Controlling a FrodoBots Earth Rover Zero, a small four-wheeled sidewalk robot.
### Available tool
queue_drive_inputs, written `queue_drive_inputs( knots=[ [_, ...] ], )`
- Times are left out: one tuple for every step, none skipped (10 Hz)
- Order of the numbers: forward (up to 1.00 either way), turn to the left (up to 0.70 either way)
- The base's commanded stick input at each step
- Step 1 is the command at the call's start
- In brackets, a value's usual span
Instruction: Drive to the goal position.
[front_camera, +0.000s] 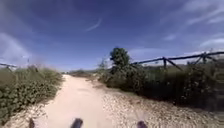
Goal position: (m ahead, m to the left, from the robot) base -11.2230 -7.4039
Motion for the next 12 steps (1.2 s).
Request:
queue_drive_inputs(
  knots=[
    [0.00, -0.70],
    [0.00, -0.70],
    [0.00, -0.70],
    [0.00, -0.70],
    [0.00, -0.70],
    [0.00, -0.70],
    [0.00, -0.14],
    [0.00, -0.02],
    [0.00, 0.00],
    [0.00, 0.00],
    [0.00, 0.00],
    [0.00, 0.00]
  ],
)
